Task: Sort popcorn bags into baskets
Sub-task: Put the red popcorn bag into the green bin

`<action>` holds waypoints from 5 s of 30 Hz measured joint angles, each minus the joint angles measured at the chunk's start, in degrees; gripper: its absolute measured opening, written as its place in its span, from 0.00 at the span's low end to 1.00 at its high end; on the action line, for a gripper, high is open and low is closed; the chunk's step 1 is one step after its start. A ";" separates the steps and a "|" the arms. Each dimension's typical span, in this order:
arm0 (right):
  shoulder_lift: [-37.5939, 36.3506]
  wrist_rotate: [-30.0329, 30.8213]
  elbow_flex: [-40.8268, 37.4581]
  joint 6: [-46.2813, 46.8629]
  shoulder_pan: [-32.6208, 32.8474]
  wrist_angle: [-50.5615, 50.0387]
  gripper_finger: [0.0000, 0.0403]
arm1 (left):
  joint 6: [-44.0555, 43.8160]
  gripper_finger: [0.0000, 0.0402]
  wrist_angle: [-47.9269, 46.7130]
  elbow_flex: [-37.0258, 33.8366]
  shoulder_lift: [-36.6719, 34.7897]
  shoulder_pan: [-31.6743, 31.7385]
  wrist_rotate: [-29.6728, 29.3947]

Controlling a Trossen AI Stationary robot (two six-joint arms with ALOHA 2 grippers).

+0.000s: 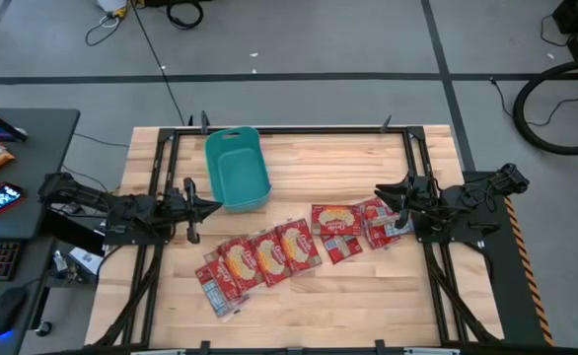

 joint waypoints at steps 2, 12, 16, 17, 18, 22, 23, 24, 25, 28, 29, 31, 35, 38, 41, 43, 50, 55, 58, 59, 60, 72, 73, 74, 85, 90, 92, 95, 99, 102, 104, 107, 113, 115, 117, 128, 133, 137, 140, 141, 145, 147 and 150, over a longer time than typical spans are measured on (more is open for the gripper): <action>0.00 0.00 0.00 0.00 0.01 0.02 0.25 | 0.00 0.03 2.50 0.00 0.00 0.01 -0.01; 0.01 0.16 -0.01 -1.84 0.00 1.44 0.25 | 0.00 0.03 8.73 0.00 0.00 0.00 0.00; 0.00 0.79 -0.01 -3.63 -0.29 5.11 0.25 | 0.00 0.03 9.98 0.00 -0.02 0.00 -0.02; 0.00 0.78 -0.01 -5.51 -0.53 6.25 0.25 | 0.00 0.03 10.11 0.00 -0.02 0.01 -0.02; 0.01 0.52 -0.01 -7.32 -0.76 7.64 0.25 | 0.00 0.03 9.99 0.00 0.00 0.00 0.00; 0.00 -0.59 -0.01 -12.26 -2.06 16.06 0.25 | -3.35 0.03 9.89 0.00 0.00 0.01 0.02; 0.01 -0.70 -0.01 -13.22 -2.43 18.38 0.25 | -5.22 0.03 9.89 0.00 0.00 0.01 0.04; 0.00 -0.78 -0.01 -13.62 -2.80 20.66 0.25 | -6.85 0.03 9.91 0.00 0.00 0.00 0.04; 0.00 -0.78 -0.01 -13.86 -3.17 22.57 0.25 | -7.84 0.03 9.90 0.00 0.00 0.01 0.04; 0.00 -0.99 -0.01 -13.93 -4.26 25.64 0.25 | -8.56 0.03 9.89 0.00 0.00 0.02 1.32; 0.00 -1.35 -0.01 -13.26 -4.66 26.16 0.25 | -8.35 0.03 9.93 0.00 0.00 0.02 2.82; 0.02 -3.97 -0.01 -11.20 -5.52 26.72 0.25 | -7.27 0.03 10.85 0.00 0.00 0.00 6.00; 1.26 -10.44 -0.01 -9.19 -7.19 28.00 0.25 | -5.53 0.03 13.94 0.00 0.04 0.00 8.04; 4.23 -11.83 -0.01 -7.55 -8.34 29.55 0.25 | -3.63 0.03 15.58 0.00 0.04 0.00 7.96; 8.49 -12.46 -0.01 -5.26 -9.24 30.76 0.25 | -2.68 0.03 15.98 0.00 0.04 0.00 7.96; 11.78 -14.02 0.01 -3.52 -9.68 30.85 0.25 | -2.68 0.03 16.01 0.00 0.37 0.00 7.96; 27.57 -15.85 3.73 -2.09 -10.33 30.75 0.25 | -1.30 0.03 15.80 0.00 5.74 0.00 13.14; 40.35 -15.91 11.50 -2.38 -10.31 26.86 0.25 | 2.29 0.03 20.43 0.00 10.35 0.00 14.39; 47.16 -16.32 16.91 -1.23 -10.24 19.90 0.25 | 2.29 0.05 22.32 0.00 12.25 0.00 9.90; 49.37 -17.08 18.81 -0.68 -10.18 17.14 0.25 | 2.28 0.06 21.87 0.00 12.75 0.00 8.10; 51.58 -18.00 20.66 -0.57 -10.16 14.53 0.25 | 2.21 0.08 21.49 0.00 13.16 0.00 6.26; 79.11 -19.54 44.55 2.64 -8.82 -13.51 0.25 | 2.31 0.35 19.56 1.03 14.99 0.00 2.93; 81.23 -18.35 46.70 2.71 -8.40 -15.91 0.25 | 2.12 0.36 19.56 1.03 14.99 0.00 2.93; 83.30 -17.21 48.98 2.76 -7.99 -18.65 0.25 | 1.81 0.36 19.51 1.03 14.99 0.00 2.93; 98.12 -24.47 65.87 4.56 -5.98 -48.55 0.34 | -1.51 0.36 16.70 1.14 14.99 0.00 2.97; 101.63 -26.82 66.74 7.97 -5.85 -53.72 0.48 | -2.64 0.36 16.66 1.16 14.99 0.00 2.97; 103.09 -27.15 66.74 8.19 -5.41 -53.68 0.52 | -2.79 0.36 16.57 1.19 14.99 0.00 2.97; 105.37 -25.64 66.74 8.13 -3.92 -53.73 0.56 | -3.24 0.36 15.93 1.22 14.99 0.00 2.97; 107.89 -20.55 66.74 8.05 -1.95 -54.62 0.55 | -3.99 0.36 15.24 1.25 14.99 0.00 2.97; 109.30 -18.50 66.72 8.01 -1.32 -54.53 0.53 | -4.21 0.36 15.24 1.25 14.99 0.00 2.97; 109.99 -17.83 66.70 8.14 -1.32 -54.49 0.52 | -4.22 0.36 15.24 1.25 14.99 0.00 2.97; 109.99 -16.98 66.10 8.14 -1.54 -53.45 0.51 | -4.23 0.36 15.24 1.25 14.99 0.00 2.97; 109.96 -15.78 65.93 7.99 -2.64 -53.11 0.50 | -4.24 0.36 15.26 1.25 14.99 0.00 2.97; 109.96 -15.55 65.93 7.99 -2.95 -53.31 0.50 | -4.24 0.36 15.24 1.25 14.99 0.00 2.97; 109.96 -15.52 65.89 7.93 -3.16 -53.24 0.49 | -4.24 0.36 15.24 1.25 14.99 0.00 2.97; 109.78 -15.45 61.86 8.58 -3.51 -48.86 0.46 | -4.26 0.36 15.24 1.25 14.99 0.00 2.97; 109.76 -15.27 61.41 8.51 -3.70 -48.14 0.43 | -4.26 0.36 15.24 1.26 14.99 0.00 2.97; 109.77 -15.77 61.36 8.42 -3.75 -47.95 0.34 | -4.26 0.36 15.24 1.27 14.99 0.00 2.97; 109.81 -16.62 61.36 8.41 -3.84 -47.95 0.26 | -4.30 0.36 15.24 1.27 14.99 0.00 2.97; 109.81 -16.97 61.36 8.43 -3.87 -47.95 0.23 | -4.48 0.36 15.24 1.27 14.99 0.00 2.97; 109.81 -17.67 61.36 8.54 -3.86 -47.95 0.13 | -5.72 0.36 15.06 1.27 14.99 0.01 2.97; 109.81 -17.85 61.38 8.56 -3.86 -47.95 0.08 | -5.72 0.36 14.98 1.27 14.99 0.00 2.97; 109.79 -17.91 61.48 8.56 -3.86 -48.10 0.04 | -5.71 0.36 14.98 1.27 14.99 0.00 2.97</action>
